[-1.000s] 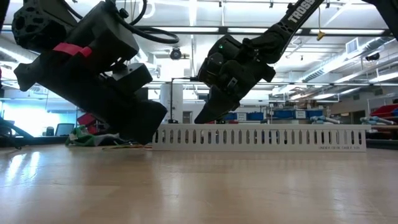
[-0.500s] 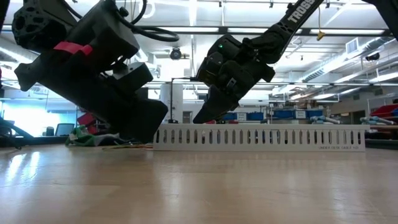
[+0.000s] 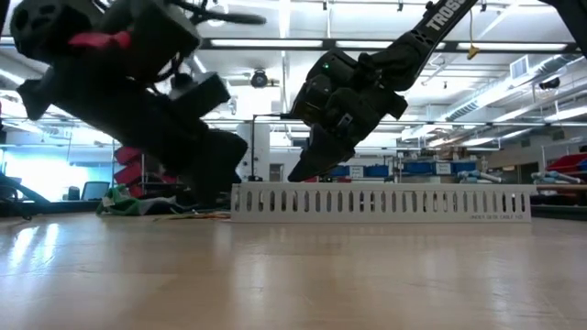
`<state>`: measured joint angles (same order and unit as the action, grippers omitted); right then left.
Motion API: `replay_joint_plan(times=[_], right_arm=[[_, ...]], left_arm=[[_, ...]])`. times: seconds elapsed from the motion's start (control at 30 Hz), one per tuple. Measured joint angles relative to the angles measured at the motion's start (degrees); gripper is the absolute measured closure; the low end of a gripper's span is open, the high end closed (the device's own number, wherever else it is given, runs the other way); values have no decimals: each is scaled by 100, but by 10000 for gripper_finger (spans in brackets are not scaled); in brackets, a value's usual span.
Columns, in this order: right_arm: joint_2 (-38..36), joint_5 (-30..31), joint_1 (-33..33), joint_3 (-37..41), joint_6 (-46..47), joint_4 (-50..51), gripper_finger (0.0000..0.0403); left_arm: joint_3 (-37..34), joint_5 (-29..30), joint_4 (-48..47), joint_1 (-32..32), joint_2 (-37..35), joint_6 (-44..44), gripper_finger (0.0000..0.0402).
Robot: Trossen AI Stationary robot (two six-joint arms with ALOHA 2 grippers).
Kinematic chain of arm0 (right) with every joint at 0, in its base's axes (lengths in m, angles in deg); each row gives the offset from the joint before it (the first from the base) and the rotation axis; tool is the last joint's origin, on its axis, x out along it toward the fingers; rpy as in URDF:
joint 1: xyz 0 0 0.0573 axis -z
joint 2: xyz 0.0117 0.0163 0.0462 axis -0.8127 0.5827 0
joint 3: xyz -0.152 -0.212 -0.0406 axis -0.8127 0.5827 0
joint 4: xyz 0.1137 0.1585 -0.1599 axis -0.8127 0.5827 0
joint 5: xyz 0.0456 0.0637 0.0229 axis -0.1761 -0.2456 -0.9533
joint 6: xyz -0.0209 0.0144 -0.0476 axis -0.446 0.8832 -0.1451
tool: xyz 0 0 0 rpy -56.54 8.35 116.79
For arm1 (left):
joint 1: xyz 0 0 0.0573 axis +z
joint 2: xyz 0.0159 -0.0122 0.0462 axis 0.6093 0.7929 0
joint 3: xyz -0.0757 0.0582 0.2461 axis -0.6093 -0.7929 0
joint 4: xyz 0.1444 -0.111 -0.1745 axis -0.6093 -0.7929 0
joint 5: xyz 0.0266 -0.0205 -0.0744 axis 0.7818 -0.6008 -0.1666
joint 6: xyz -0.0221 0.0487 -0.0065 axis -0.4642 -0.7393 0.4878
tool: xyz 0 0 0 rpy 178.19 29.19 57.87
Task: Ziptie cables
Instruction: Close the white cable duct
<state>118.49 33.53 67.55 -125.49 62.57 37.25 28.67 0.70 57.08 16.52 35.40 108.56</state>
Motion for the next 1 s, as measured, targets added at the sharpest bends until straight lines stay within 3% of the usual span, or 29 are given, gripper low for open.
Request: replay_joint_plan(times=[0.3, 0.5, 0.57, 0.77, 1.0], right_arm=[[-51, 54, -4, -9, -20, 235, 402], [-57, 94, -4, -11, -19, 286, 402], [-59, 96, -4, -11, -18, 288, 402], [-59, 78, -4, -9, 27, 253, 403], [-59, 89, -65, -5, 81, 236, 403]], left_arm=[[-9, -84, -541, -36, -703, -504, 401], [-20, -120, -2452, -38, -1021, 1124, 401], [-25, -328, -2690, -34, -999, 1441, 401], [-177, -727, -1883, 34, -639, 1232, 401], [-190, -765, -1486, 301, -448, 744, 401]])
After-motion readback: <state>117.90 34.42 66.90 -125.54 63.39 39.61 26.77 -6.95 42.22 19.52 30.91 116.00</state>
